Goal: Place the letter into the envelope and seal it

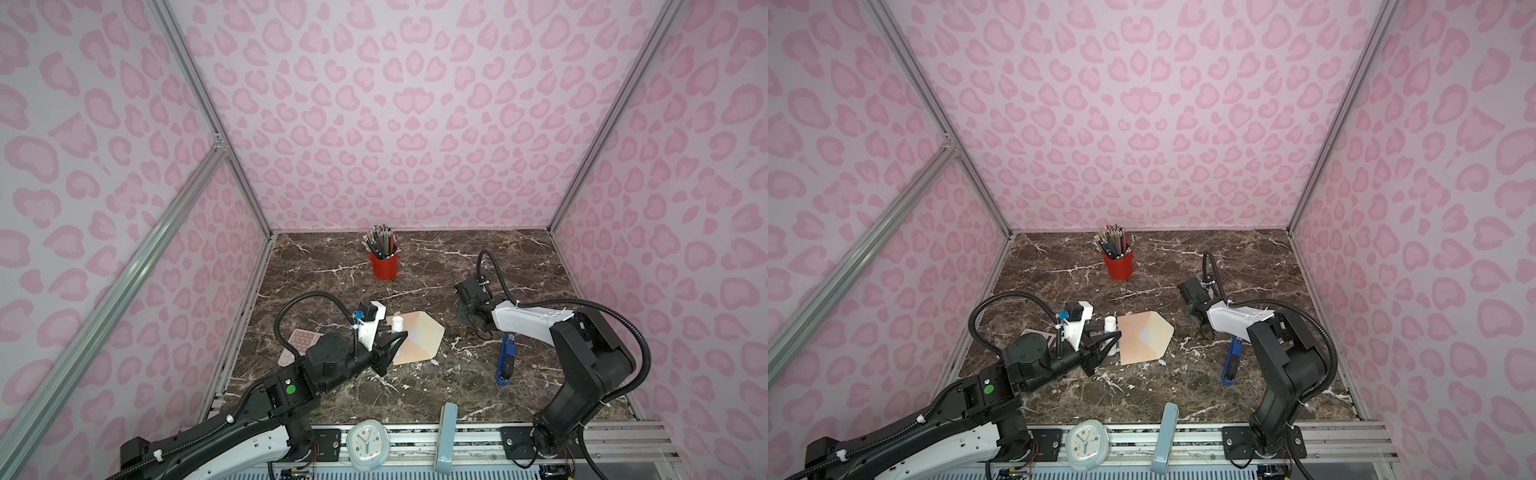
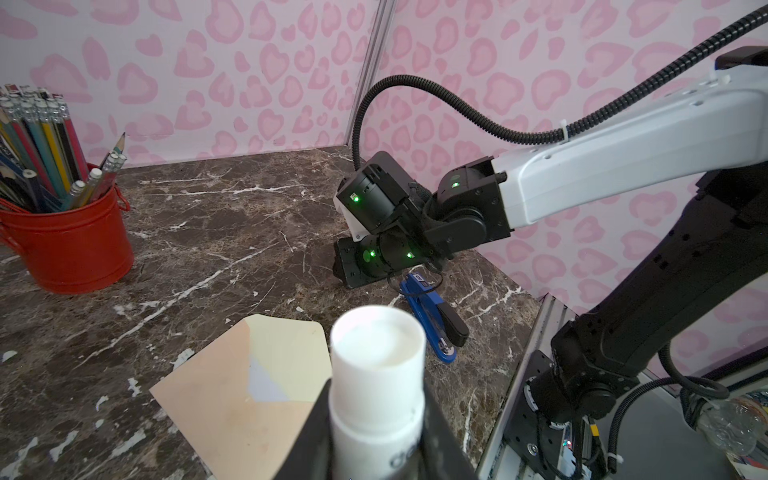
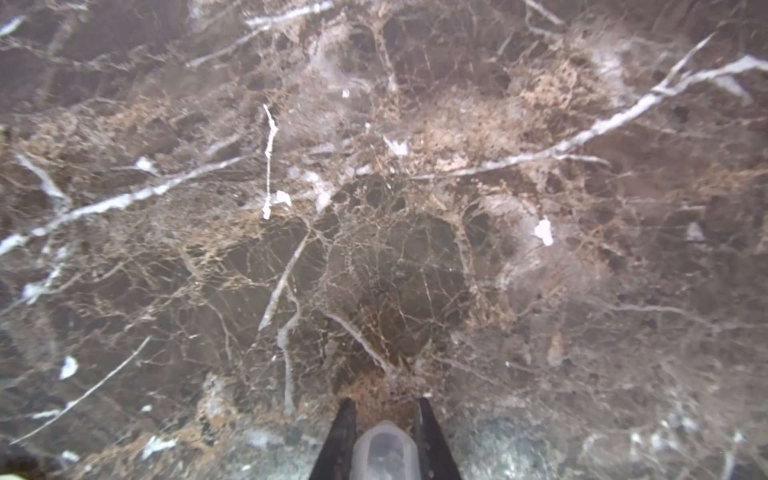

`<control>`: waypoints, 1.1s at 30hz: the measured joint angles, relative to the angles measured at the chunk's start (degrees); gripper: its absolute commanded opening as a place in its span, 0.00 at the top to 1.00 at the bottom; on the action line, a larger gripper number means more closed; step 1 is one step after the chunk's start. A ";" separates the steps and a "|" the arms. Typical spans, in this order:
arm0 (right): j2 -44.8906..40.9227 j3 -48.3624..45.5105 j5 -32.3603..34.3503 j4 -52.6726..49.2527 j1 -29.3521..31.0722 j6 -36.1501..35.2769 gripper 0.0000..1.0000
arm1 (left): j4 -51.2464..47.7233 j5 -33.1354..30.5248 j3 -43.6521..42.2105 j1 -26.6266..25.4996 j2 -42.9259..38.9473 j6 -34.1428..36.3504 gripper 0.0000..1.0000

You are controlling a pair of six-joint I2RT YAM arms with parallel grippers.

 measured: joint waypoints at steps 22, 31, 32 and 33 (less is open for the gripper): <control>-6.10 1.29 -0.07 -2.80 0.70 -1.33 0.53 | -3.30 -2.16 -0.55 -0.02 -4.24 -0.42 0.93; -28.72 -2.51 -1.40 -0.74 14.21 -12.98 0.51 | -1.01 -6.14 0.68 0.13 -1.53 0.44 0.92; -31.95 -5.20 -1.92 1.55 17.42 -15.93 0.51 | -0.02 -7.04 0.87 0.33 -0.83 0.76 0.93; -35.17 -8.00 -3.21 3.52 20.26 -18.73 0.51 | 1.18 -7.78 1.01 0.61 -0.09 1.18 0.93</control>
